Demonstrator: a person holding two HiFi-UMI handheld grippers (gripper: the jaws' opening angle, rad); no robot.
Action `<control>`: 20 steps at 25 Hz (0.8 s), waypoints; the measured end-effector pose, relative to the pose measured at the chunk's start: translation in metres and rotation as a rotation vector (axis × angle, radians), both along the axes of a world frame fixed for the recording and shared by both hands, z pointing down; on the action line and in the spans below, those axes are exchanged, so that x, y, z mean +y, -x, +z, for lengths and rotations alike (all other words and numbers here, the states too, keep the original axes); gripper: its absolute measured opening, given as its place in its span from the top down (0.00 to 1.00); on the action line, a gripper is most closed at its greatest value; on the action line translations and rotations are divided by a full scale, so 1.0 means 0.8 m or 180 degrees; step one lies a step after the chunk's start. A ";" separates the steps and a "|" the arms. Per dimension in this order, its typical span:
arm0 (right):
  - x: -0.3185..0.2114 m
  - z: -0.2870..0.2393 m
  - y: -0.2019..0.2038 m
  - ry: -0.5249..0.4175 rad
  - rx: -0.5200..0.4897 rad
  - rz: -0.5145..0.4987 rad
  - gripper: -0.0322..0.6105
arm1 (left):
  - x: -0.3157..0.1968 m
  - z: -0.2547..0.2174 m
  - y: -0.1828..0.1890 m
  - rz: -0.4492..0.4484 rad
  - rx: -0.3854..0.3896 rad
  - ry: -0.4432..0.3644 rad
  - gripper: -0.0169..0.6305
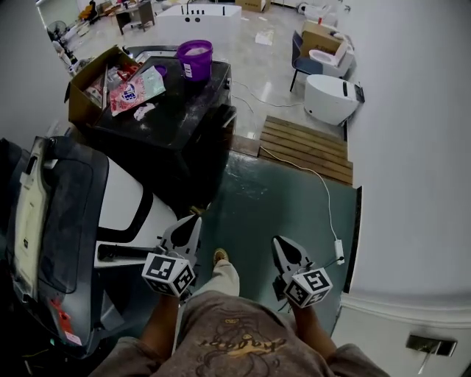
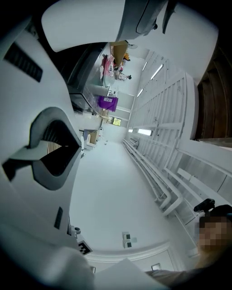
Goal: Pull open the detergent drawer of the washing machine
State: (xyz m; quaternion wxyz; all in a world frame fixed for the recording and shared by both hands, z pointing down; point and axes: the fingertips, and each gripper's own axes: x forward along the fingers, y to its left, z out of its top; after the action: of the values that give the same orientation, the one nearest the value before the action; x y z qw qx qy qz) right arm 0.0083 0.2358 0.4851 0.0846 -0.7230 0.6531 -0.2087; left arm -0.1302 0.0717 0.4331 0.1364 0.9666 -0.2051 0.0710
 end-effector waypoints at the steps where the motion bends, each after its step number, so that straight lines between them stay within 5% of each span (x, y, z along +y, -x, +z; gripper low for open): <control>1: -0.017 -0.003 -0.005 -0.0015 -0.0019 -0.0021 0.95 | -0.015 -0.002 -0.006 -0.0016 0.0000 0.0016 0.94; 20: -0.232 -0.016 -0.091 -0.0093 -0.0208 -0.0265 0.95 | -0.204 -0.017 -0.081 -0.0101 0.0031 0.0061 0.94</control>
State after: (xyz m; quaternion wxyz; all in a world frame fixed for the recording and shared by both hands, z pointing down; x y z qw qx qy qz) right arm 0.0809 0.0504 0.4721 0.1076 -0.6867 0.6825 -0.2259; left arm -0.0658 -0.0914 0.4196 0.1478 0.9622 -0.2190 0.0661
